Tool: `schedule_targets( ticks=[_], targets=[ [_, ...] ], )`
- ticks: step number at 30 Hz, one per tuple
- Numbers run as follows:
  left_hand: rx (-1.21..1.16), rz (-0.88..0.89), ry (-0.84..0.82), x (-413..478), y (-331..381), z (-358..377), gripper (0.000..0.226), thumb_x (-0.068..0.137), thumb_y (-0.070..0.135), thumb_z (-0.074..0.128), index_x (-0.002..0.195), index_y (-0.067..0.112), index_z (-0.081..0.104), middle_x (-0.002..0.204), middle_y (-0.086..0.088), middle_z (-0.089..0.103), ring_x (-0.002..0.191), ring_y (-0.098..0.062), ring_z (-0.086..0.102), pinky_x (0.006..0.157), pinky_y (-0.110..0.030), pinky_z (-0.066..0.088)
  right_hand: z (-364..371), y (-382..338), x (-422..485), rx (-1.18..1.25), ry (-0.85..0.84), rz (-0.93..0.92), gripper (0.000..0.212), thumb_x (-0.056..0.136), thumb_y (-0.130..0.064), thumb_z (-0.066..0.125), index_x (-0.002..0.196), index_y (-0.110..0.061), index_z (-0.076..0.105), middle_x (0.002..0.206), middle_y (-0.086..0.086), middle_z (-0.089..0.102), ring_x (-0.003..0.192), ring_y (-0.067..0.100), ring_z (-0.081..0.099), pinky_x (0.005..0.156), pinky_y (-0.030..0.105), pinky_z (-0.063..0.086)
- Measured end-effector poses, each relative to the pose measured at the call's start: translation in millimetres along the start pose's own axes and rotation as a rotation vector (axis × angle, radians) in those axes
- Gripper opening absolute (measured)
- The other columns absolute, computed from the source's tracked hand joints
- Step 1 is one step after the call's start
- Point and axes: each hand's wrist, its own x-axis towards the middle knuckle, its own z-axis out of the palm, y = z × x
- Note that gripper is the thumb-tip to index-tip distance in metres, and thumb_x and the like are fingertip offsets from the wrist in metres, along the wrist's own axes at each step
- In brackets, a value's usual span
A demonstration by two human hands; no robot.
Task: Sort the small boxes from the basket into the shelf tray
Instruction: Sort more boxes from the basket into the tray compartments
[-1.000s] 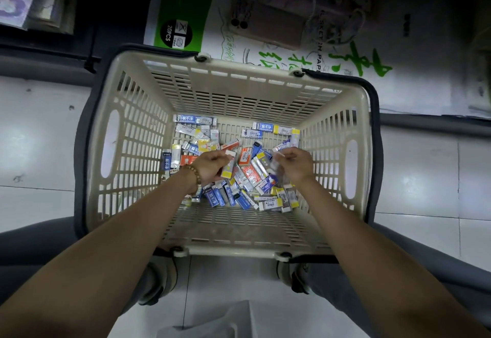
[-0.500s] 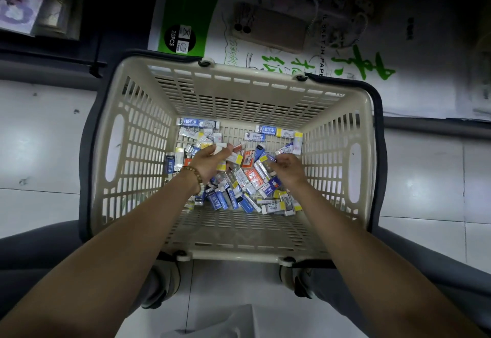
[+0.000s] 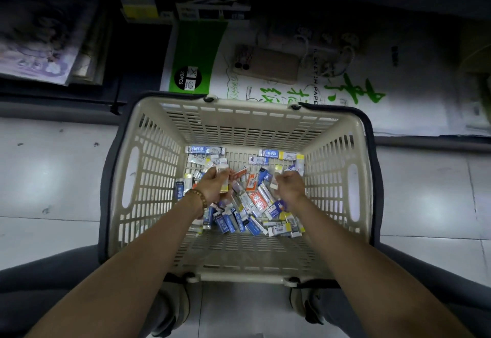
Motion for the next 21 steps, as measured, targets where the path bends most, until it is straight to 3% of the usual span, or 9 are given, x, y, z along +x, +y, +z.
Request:
schedule_targets(
  ticks=[2, 4, 6, 8, 10, 14, 18, 21],
  targets=[
    [0.064, 0.057, 0.003, -12.2, 21.1, 2.1, 0.02, 0.095, 0.029, 0.05, 0.079, 0.017, 0.054, 0.076, 0.001, 0.062, 0.059, -0.015, 0.061, 0.078, -0.042, 0.054, -7.1, -37.2, -16.7, 0.24, -0.063, -0.014, 0.014, 0.096, -0.013, 0.05, 0.085, -0.006, 0.048, 0.101, 0.015, 0.059, 0.056, 0.012, 0.064, 0.049, 0.024, 0.054],
    [0.2, 0.144, -0.026, -31.5, 52.2, 3.4, 0.026, 0.095, 0.029, 0.049, 0.074, 0.015, 0.054, 0.073, 0.0, 0.065, 0.052, -0.011, 0.059, 0.055, -0.025, 0.055, -20.4, -75.4, -39.0, 0.188, -0.195, -0.115, 0.01, 0.096, -0.012, 0.051, 0.1, -0.003, 0.048, 0.105, 0.02, 0.06, 0.053, 0.012, 0.059, 0.04, 0.018, 0.048],
    [0.405, 0.212, -0.098, -53.3, 88.9, -1.0, 0.029, 0.096, 0.034, 0.045, 0.078, 0.014, 0.057, 0.09, -0.003, 0.059, 0.064, -0.012, 0.057, 0.047, -0.017, 0.049, -42.1, -110.9, -65.2, -0.105, -0.337, -0.273, 0.019, 0.094, -0.013, 0.055, 0.108, 0.0, 0.055, 0.098, 0.014, 0.061, 0.061, 0.013, 0.055, 0.048, 0.017, 0.046],
    [0.578, 0.297, -0.151, -82.8, 127.3, -9.3, 0.025, 0.096, 0.038, 0.044, 0.095, 0.015, 0.054, 0.1, -0.002, 0.057, 0.075, -0.014, 0.057, 0.058, -0.019, 0.05, -69.4, -145.3, -96.1, -0.379, -0.401, -0.431, 0.015, 0.09, -0.012, 0.06, 0.102, -0.003, 0.062, 0.091, 0.006, 0.061, 0.07, 0.011, 0.054, 0.058, 0.015, 0.043],
    [0.552, 0.408, -0.161, -115.4, 161.2, -15.5, 0.023, 0.095, 0.035, 0.047, 0.108, 0.016, 0.048, 0.101, -0.003, 0.06, 0.075, -0.013, 0.057, 0.058, -0.02, 0.051, -97.4, -176.4, -126.8, -0.375, -0.398, -0.495, 0.015, 0.086, -0.006, 0.065, 0.099, -0.001, 0.063, 0.088, 0.01, 0.061, 0.07, 0.013, 0.057, 0.056, 0.012, 0.045],
    [0.328, 0.541, -0.226, -176.2, 193.0, -18.1, 0.023, 0.092, 0.039, 0.05, 0.11, 0.024, 0.054, 0.085, 0.001, 0.058, 0.057, -0.006, 0.053, 0.049, -0.018, 0.045, -145.4, -221.5, -184.1, -0.035, -0.397, -0.562, 0.021, 0.08, -0.004, 0.071, 0.099, -0.001, 0.063, 0.08, 0.009, 0.07, 0.067, 0.014, 0.065, 0.061, 0.017, 0.054],
    [0.216, 0.601, -0.287, -204.0, 194.5, -15.1, 0.019, 0.093, 0.042, 0.045, 0.102, 0.029, 0.056, 0.077, 0.004, 0.051, 0.048, -0.003, 0.044, 0.045, -0.015, 0.037, -161.4, -236.2, -221.7, 0.262, -0.437, -0.651, 0.018, 0.084, -0.011, 0.066, 0.1, -0.004, 0.068, 0.08, 0.008, 0.073, 0.07, 0.01, 0.068, 0.066, 0.015, 0.054],
    [0.108, 0.57, -0.277, -212.0, 194.4, -1.6, 0.024, 0.096, 0.042, 0.039, 0.106, 0.027, 0.055, 0.077, 0.002, 0.052, 0.051, -0.005, 0.049, 0.05, -0.018, 0.042, -156.7, -240.0, -236.8, 0.286, -0.459, -0.708, 0.018, 0.087, -0.011, 0.062, 0.102, -0.008, 0.071, 0.085, 0.008, 0.073, 0.073, 0.01, 0.068, 0.068, 0.015, 0.054]
  ],
)
